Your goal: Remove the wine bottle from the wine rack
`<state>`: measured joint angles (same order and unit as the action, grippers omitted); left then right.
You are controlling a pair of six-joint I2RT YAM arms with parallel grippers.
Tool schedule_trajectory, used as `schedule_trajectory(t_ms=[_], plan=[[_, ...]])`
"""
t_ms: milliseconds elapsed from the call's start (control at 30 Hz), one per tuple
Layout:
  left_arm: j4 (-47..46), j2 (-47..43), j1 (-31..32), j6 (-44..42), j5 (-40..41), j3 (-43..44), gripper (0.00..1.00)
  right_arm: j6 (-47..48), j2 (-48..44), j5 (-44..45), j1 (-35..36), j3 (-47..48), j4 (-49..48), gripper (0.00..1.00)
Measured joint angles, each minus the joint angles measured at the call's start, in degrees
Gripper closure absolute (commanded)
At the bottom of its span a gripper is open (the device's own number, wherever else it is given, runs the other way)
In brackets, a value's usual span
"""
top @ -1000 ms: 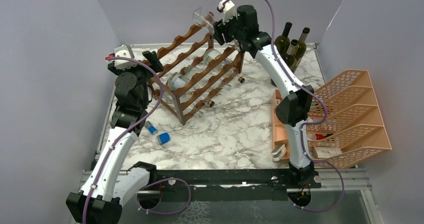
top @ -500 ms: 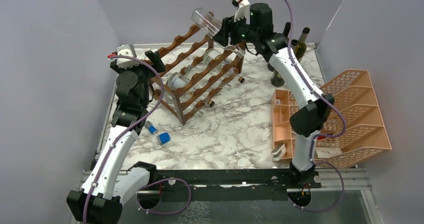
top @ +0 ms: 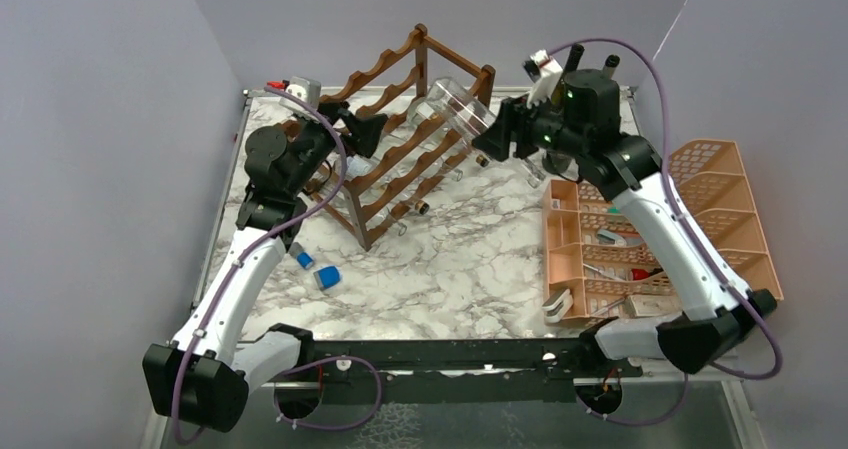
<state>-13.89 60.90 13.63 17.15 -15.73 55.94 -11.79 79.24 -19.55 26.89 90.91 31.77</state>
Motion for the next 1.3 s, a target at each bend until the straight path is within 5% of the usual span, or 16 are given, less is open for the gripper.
schedule_trajectory(t_ms=[267, 500, 767, 1033, 1300], plan=[[-3.89, -0.33, 7.37, -4.94, -16.0, -0.04, 0.01, -0.15, -12.7, 2.84, 0.0, -12.81, 7.48, 0.96], [-1.86, -0.55, 23.74, -19.5, -25.7, -3.65, 0.01, -0.15, -14.67, 2.05, 0.0, -16.06, 14.16, 0.98], [14.01, 2.49, 41.44, -43.5, -17.18, 0.37, 0.01, 0.48, -15.3, -4.17, 0.0, -19.89, 17.53, 0.99], [17.75, 6.93, 42.38, -57.59, -8.87, 1.09, 0.01, 2.21, -15.17, -9.4, 0.0, -23.61, 20.26, 0.99], [13.88, 8.72, 42.38, -59.41, -6.12, -6.78, 0.01, 4.61, -15.13, -14.58, 0.0, -24.65, 21.46, 0.99]])
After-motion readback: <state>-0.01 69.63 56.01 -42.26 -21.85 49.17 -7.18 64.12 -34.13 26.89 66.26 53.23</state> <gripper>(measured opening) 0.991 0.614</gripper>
